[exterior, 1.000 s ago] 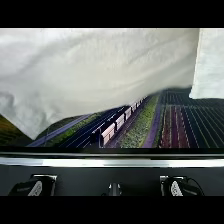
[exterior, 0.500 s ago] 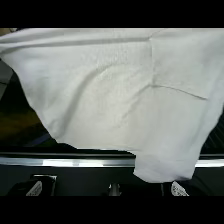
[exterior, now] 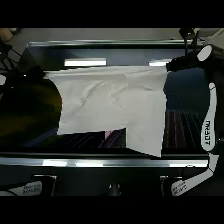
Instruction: Fold the shirts.
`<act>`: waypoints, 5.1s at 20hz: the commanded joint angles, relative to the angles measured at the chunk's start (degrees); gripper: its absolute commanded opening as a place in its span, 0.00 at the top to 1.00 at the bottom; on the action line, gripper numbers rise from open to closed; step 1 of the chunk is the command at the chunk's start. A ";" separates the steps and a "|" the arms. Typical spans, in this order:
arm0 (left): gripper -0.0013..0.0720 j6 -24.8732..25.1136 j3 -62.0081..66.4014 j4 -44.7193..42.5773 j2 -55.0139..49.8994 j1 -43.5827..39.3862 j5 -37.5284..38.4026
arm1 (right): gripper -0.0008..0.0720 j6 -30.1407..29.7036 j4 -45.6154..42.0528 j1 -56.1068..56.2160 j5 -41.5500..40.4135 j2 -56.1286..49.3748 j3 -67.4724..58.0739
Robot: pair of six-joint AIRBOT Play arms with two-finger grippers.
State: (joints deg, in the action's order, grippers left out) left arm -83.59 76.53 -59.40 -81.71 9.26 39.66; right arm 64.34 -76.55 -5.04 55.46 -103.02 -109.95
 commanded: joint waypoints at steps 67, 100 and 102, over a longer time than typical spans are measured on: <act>0.95 3.19 28.87 -1.38 42.84 6.03 18.80 | 0.96 -14.64 -9.57 -6.60 15.80 59.49 -5.90; 0.95 7.10 24.83 -12.31 -23.02 2.78 44.41 | 0.96 -5.27 -4.07 4.39 40.83 -4.24 -0.63; 0.95 7.08 22.45 -12.85 -23.06 2.82 45.00 | 0.96 -4.83 -4.04 5.05 40.68 -4.24 2.08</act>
State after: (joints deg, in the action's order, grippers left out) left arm -76.73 100.71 -70.70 -104.71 11.97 78.11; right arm 59.11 -80.53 -0.80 88.71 -107.83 -109.93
